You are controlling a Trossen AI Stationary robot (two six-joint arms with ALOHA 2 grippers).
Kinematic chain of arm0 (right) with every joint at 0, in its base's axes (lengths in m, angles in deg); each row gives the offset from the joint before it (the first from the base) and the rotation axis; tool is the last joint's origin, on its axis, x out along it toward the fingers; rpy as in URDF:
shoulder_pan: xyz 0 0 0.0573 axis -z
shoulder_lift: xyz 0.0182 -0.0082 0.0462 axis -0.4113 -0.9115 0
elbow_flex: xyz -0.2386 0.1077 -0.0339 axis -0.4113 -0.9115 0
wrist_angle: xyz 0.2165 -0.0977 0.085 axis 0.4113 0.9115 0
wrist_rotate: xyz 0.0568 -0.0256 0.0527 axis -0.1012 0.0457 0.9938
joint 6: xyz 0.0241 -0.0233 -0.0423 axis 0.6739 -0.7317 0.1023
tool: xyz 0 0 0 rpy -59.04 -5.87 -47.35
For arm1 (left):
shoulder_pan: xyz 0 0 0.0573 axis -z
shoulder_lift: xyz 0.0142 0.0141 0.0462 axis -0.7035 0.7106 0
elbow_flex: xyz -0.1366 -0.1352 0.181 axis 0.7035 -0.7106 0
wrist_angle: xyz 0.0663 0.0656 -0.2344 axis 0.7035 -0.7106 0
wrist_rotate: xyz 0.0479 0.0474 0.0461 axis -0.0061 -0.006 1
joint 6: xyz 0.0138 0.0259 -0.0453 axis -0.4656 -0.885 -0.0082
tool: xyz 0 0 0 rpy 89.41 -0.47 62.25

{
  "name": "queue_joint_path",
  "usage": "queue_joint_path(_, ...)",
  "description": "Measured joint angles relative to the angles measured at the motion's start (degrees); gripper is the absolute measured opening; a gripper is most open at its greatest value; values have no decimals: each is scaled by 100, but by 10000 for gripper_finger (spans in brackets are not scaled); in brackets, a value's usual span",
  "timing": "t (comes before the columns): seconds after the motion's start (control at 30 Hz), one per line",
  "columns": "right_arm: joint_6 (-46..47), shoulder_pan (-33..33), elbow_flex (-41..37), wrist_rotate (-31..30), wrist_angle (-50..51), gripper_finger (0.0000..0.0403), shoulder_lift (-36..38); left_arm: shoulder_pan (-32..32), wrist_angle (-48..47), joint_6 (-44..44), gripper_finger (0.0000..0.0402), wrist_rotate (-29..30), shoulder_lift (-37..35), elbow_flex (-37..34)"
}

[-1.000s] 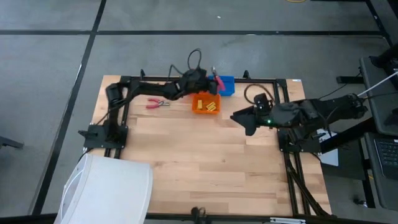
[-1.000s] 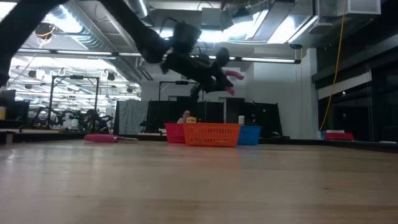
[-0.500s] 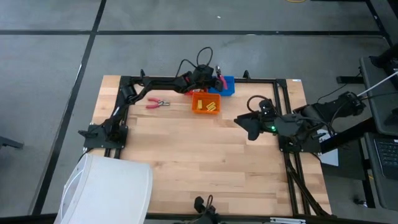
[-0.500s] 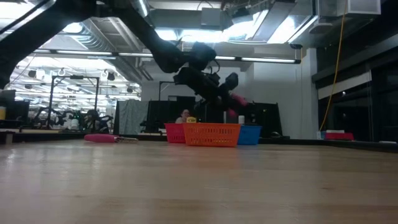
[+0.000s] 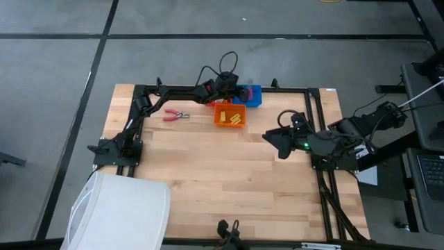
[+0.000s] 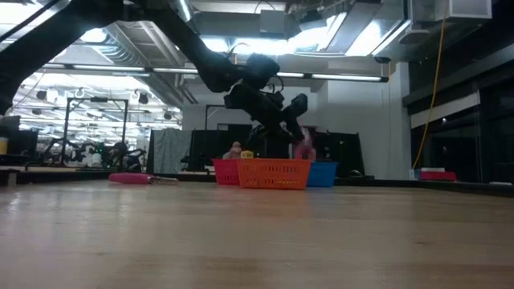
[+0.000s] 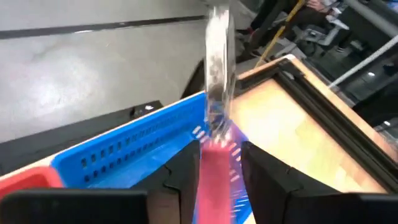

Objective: Pick & Place School Supplies
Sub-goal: Put the pink hole punchers into the blue bin

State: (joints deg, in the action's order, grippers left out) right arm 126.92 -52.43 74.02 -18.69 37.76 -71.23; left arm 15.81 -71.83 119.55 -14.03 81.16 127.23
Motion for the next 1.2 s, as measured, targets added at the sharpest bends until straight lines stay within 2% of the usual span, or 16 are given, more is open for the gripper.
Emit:
queue_joint_path(0.27, 17, -99, 0, -149, 1, 167, 0, 135, -63, -227, 130, -89, -225, 0)
queue_joint_path(0.47, -126, -100, 0, -118, 0, 167, 0, 342, -560, -757, 126, -121, -849, 0)
queue_joint_path(0.53, -247, -100, 0, -66, 0, 167, 0, 443, -1197, -980, 125, 115, -1174, 0)
queue_joint_path(0.6, -347, -100, 0, 41, 38, 167, 0, 570, -2159, -1209, 123, 688, -1513, 5)
queue_joint_path(0.7, -418, -98, -2, 139, 216, 167, 0, 765, -4023, -1455, 121, 1735, -1912, 7)
queue_joint_path(0.77, -466, -74, -2, 155, 256, 167, -2, 872, -5359, -1412, 120, 2207, -2065, 4)
queue_joint_path(0.9, -643, -55, -2, 156, 220, 167, -1, 989, -7113, -1048, 124, 2309, -2226, -204)
queue_joint_path(1.07, -759, -56, -2, 180, 136, 167, -2, 828, -7488, -206, 146, 1854, -2454, -1312)
queue_joint_path(1.2, -877, -60, -2, 178, -23, 167, -2, 552, -6800, 466, 180, 1670, -2744, -2242)
